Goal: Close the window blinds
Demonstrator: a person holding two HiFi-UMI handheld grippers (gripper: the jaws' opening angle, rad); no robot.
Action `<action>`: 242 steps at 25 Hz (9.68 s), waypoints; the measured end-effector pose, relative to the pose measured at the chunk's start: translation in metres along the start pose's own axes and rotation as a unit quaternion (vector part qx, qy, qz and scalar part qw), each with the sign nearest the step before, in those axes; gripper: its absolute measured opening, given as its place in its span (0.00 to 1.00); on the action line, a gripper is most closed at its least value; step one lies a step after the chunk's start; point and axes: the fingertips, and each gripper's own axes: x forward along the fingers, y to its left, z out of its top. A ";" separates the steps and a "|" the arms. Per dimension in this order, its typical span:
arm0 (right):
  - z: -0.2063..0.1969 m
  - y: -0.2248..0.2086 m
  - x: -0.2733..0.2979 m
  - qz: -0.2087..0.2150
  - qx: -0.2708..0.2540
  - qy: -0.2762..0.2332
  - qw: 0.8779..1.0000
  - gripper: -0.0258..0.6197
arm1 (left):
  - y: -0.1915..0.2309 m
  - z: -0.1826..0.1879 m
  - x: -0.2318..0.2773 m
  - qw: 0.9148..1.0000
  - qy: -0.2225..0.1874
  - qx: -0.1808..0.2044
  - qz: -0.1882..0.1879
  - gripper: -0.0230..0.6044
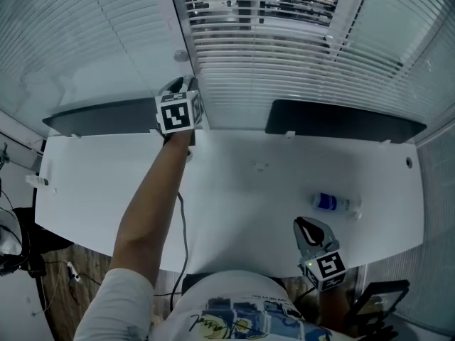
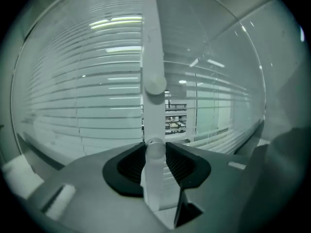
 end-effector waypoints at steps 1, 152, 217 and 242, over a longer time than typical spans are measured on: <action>0.000 0.000 0.000 0.000 -0.001 0.000 1.000 0.06 | -0.001 0.000 -0.001 0.999 -0.006 -0.035 -0.011 0.26; -0.008 -0.002 0.002 -0.001 0.008 0.019 1.000 0.06 | -0.002 0.000 -0.006 1.000 -0.011 0.000 0.002 0.26; -0.007 -0.003 0.005 -0.001 -0.004 0.026 1.000 0.06 | -0.011 -0.002 -0.001 0.952 0.011 0.299 0.062 0.24; 0.004 0.017 0.007 0.017 -0.021 0.020 0.999 0.06 | -0.012 0.002 -0.050 0.986 -0.022 0.164 -0.031 0.22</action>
